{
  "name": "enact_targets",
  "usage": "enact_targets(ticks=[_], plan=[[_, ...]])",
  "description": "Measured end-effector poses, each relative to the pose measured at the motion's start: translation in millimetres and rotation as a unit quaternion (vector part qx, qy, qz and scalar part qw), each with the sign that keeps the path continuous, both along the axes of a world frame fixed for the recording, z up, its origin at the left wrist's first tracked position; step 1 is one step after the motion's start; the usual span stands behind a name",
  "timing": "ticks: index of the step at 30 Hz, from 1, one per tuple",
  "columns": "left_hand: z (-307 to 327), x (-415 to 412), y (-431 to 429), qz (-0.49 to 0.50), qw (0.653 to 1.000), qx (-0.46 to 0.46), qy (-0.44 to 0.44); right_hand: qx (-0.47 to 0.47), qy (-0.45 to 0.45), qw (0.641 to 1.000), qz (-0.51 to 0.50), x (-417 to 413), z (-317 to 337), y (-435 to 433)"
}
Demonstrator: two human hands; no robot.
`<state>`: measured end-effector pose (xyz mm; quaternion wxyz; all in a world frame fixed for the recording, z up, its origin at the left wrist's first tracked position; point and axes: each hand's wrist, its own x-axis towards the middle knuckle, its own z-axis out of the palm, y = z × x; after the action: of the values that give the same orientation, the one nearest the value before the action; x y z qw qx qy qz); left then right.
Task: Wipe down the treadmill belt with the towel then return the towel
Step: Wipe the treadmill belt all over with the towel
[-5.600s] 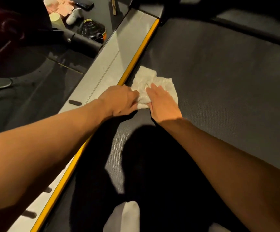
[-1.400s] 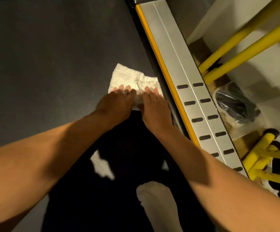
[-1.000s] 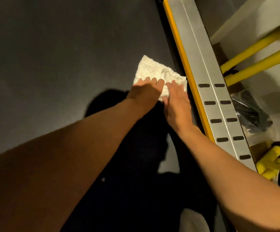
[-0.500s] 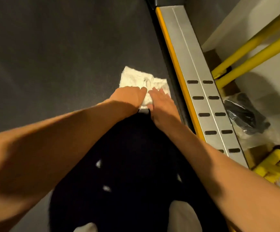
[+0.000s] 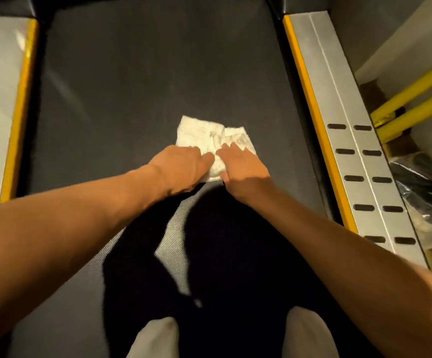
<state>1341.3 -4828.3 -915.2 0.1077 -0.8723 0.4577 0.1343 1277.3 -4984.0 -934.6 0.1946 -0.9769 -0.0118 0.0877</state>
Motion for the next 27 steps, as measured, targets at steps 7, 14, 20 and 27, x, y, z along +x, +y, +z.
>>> enact_targets(ticks=[7,14,20,27], plan=[[8.6,14.1,24.3,0.009,0.999,0.047,-0.006,-0.029,0.009,0.998,0.053,12.9,-19.0,19.1],[6.1,-8.7,66.2,0.020,1.000,0.018,0.007,-0.007,-0.068,0.990,0.127,-1.0,-12.7,56.3],[1.7,-4.2,107.2,0.065,0.997,-0.018,0.044,-0.009,-0.077,0.985,0.152,9.1,-29.3,73.0],[0.7,-22.0,124.8,0.065,0.998,-0.015,-0.013,0.025,-0.035,0.987,0.152,2.1,-18.5,104.1]])
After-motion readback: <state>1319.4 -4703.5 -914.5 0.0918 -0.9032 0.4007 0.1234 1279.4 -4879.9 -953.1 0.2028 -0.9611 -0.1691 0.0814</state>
